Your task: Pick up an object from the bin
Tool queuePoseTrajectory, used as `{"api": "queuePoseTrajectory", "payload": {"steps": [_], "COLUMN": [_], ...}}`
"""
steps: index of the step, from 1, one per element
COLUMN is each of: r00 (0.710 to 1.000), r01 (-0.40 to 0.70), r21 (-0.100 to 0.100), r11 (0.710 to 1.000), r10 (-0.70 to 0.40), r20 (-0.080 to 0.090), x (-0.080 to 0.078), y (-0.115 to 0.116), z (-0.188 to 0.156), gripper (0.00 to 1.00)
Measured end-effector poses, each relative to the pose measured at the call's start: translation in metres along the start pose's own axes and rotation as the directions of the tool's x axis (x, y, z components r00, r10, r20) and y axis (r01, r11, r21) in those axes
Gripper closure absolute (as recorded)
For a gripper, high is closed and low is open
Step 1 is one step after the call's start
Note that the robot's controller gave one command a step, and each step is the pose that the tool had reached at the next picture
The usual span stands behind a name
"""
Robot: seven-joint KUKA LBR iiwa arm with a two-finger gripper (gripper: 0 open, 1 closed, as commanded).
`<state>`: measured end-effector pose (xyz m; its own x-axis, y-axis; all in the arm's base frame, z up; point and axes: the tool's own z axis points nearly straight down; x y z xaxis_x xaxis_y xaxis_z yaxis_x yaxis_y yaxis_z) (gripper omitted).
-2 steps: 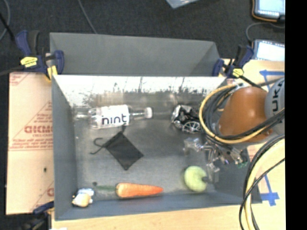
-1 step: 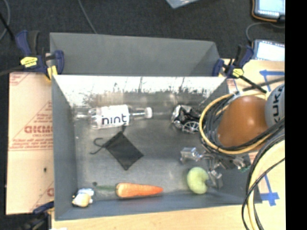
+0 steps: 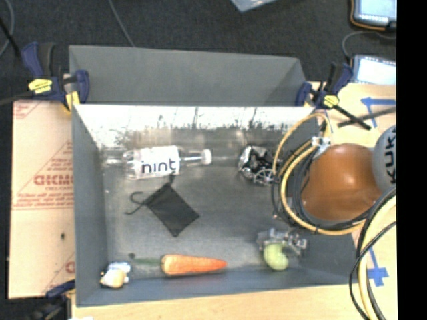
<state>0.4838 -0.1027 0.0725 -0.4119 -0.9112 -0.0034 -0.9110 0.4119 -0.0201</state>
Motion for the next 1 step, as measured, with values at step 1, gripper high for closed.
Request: {"api": "queuePoseTrajectory", "payload": {"steps": [1], "r00": [1.0], "r01": [0.001], "r21": [0.0], "r11": [1.0], "r10": [-0.001], "r20": [0.0], "x": [0.0], "y": [0.0], "z": [0.0], "gripper": [1.0]}}
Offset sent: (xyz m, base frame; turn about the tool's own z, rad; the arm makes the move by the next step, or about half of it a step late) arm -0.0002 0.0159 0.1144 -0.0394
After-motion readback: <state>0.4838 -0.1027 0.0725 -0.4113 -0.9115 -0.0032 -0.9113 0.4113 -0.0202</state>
